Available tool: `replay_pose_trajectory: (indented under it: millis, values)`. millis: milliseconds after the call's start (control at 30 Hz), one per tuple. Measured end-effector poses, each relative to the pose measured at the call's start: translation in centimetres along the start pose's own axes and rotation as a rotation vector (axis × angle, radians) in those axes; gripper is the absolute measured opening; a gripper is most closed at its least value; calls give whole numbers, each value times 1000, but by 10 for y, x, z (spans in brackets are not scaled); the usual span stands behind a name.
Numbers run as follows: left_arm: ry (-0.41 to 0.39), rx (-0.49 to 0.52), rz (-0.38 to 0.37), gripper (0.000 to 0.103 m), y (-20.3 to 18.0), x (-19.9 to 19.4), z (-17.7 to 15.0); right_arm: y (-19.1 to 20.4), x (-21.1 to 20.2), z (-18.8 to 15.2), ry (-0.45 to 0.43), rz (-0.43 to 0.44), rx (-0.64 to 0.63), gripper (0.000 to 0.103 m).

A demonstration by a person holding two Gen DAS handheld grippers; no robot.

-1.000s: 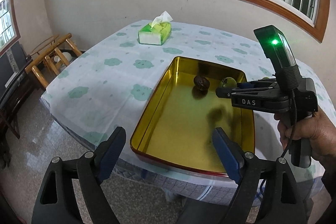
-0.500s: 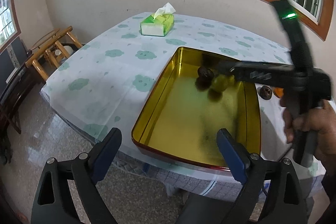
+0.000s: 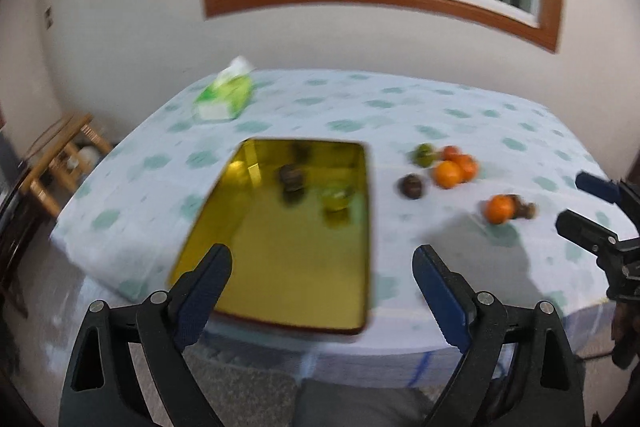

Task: Organize fruits
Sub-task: 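Carry the green fruit into the gold tray and open the right gripper, then grasp the second dark brown fruit with left gripper while right grasps an orange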

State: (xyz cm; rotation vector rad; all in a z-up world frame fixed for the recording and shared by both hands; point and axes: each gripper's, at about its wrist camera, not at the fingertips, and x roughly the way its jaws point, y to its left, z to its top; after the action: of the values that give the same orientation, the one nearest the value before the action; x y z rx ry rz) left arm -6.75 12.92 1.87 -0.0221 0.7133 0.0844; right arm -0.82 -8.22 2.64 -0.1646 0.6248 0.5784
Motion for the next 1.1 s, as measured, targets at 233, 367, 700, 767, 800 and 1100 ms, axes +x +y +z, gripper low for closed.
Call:
replay_pose_trajectory:
  millis: [233, 367, 700, 767, 800, 1100]
  values:
    - [16, 82, -177, 92, -54, 19, 14, -99, -57, -54, -31, -145, 230, 90]
    - [81, 123, -247, 92, -80, 54, 27, -123, -69, -78, -46, -203, 260, 90]
    - [205, 494, -291, 82, -124, 151, 67, -154, -48, -104, -7, -180, 356, 90]
    - [258, 540, -285, 77, -127, 170, 69, -156, -47, -105, -6, -174, 362, 90]
    - [281, 551, -288, 77, -127, 178, 70, -157, -46, -105, -7, -171, 364, 90]
    - [440, 602, -323, 36, -120, 227, 67, -160, -31, -101, 15, -153, 371, 90]
